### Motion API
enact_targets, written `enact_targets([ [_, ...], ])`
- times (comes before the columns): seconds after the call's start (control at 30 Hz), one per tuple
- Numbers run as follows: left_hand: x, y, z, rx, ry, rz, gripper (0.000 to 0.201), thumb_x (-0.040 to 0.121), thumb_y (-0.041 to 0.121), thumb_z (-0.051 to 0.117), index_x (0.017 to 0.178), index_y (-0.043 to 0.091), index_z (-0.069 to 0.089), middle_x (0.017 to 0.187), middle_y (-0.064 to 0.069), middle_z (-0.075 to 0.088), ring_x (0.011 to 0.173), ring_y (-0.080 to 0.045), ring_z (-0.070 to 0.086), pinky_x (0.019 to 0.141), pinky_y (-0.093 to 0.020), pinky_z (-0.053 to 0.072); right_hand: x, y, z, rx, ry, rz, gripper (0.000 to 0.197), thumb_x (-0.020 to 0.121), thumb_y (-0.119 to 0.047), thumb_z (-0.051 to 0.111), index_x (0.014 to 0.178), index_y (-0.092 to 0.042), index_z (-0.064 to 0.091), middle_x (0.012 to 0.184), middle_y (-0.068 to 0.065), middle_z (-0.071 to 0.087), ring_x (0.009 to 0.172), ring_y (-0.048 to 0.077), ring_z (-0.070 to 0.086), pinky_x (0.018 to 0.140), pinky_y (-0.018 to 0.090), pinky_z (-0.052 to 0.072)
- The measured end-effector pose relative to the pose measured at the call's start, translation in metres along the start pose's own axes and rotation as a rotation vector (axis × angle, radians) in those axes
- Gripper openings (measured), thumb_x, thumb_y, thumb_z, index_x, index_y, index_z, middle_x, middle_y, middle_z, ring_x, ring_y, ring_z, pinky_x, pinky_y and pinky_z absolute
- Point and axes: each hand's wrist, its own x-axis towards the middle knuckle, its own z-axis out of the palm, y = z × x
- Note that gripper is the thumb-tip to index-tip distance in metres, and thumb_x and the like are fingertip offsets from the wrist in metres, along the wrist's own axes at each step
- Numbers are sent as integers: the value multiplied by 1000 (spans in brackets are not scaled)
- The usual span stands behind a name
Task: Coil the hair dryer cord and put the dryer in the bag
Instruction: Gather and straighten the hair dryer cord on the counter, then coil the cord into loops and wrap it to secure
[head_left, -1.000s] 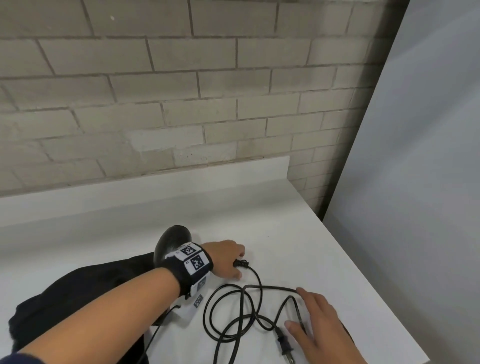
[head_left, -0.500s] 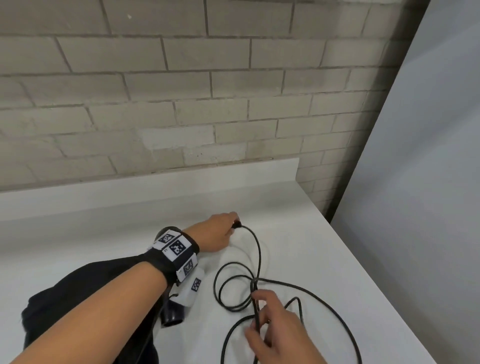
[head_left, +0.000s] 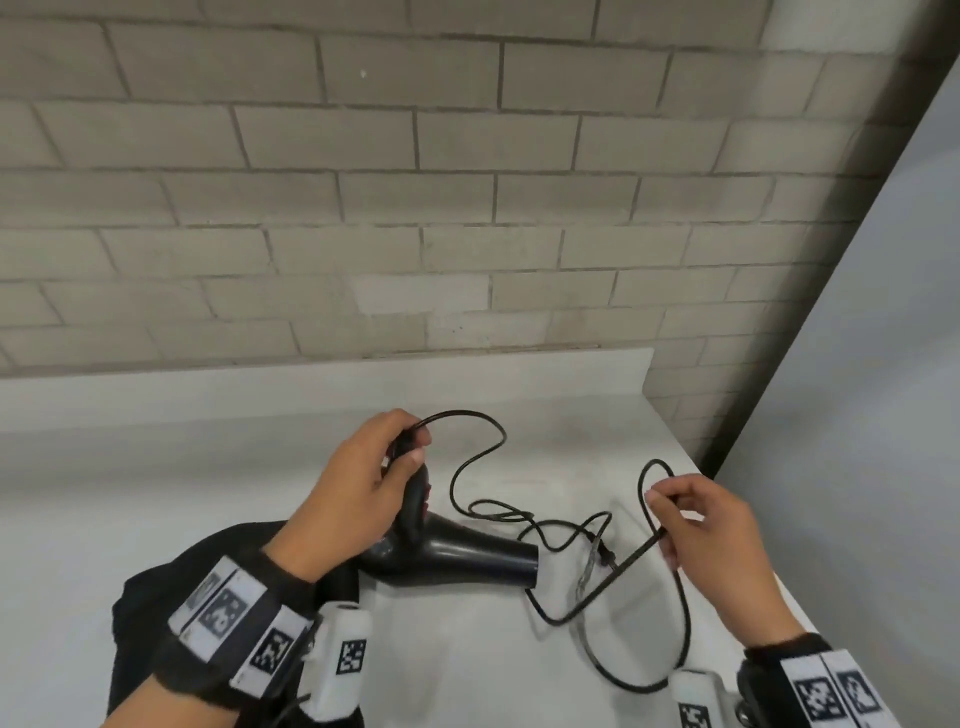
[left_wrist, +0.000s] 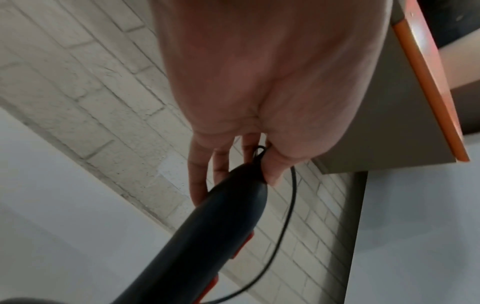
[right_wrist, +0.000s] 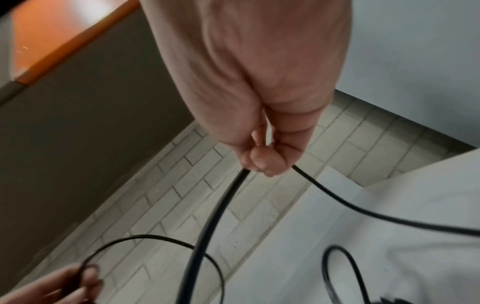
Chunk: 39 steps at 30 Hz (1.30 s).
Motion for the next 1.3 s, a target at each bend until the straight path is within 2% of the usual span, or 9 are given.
enact_targets([
  [0.13,-26,7,0,-78,60,-77,23,98,13,53,103,35,56,95,6,64,88,-23,67,81,-43,57,5,19,20,-55,23,33,4,91,-12,65,88,-11,62,88,9,65,37,10,54,38,14,42],
  [0.27,-44,17,4,-73,125,-94,24,98,11,54,104,34,59,96,17,62,92,-14,65,82,-38,56,1,50,39,-162,10,83,6,89,-12,67,90,-14,61,96,6,65,44,17,58,41,21,45],
  [0.43,-57,27,3,-80,109,-113,23,98,13,54,105,34,58,94,15,62,86,-15,68,80,-39,56,-8,62,44,-610,2,47,31,79,-7,76,105,-15,60,126,14,48,84,25,59,70,32,47],
  [0.57,-65,38,4,-60,94,-109,24,97,15,56,107,37,59,96,17,63,92,-7,66,83,-28,54,-19,28,49,-691,32,-343,57,65,-2,85,115,-15,60,131,14,41,103,28,50,76,27,47],
  [0.67,-73,46,5,-58,78,-114,26,96,15,59,106,39,60,99,22,62,97,-3,63,81,-20,52,-26,-3,61,-369,-184,-426,44,86,-27,71,126,-25,52,125,-7,43,96,2,52,80,8,41],
  [0.83,-86,60,8,-75,15,-127,23,95,21,60,101,43,60,104,26,60,103,-1,59,84,-13,48,-31,-19,92,-295,-526,-387,58,98,-44,43,151,-38,18,138,-21,34,102,-7,50,83,11,42],
  [1.07,-87,57,3,-104,-24,-190,17,94,25,62,96,42,63,99,26,63,92,0,62,74,-15,49,-12,-38,111,-248,-545,-536,22,99,-34,48,111,-28,66,133,-12,51,107,-7,53,83,6,37],
  [1.2,-83,62,-1,-157,-30,-183,5,93,33,62,90,35,65,89,17,69,88,-3,64,77,-15,45,-8,-78,99,-116,-460,-673,19,97,-27,54,103,-17,70,99,-12,68,95,1,61,82,15,46],
  [1.3,-75,76,-4,-282,22,-137,20,93,47,53,87,32,65,85,11,70,70,-9,64,65,-16,47,-14,-114,88,-25,-421,-771,15,95,-24,59,100,-17,71,90,-8,68,86,10,62,79,23,49],
])
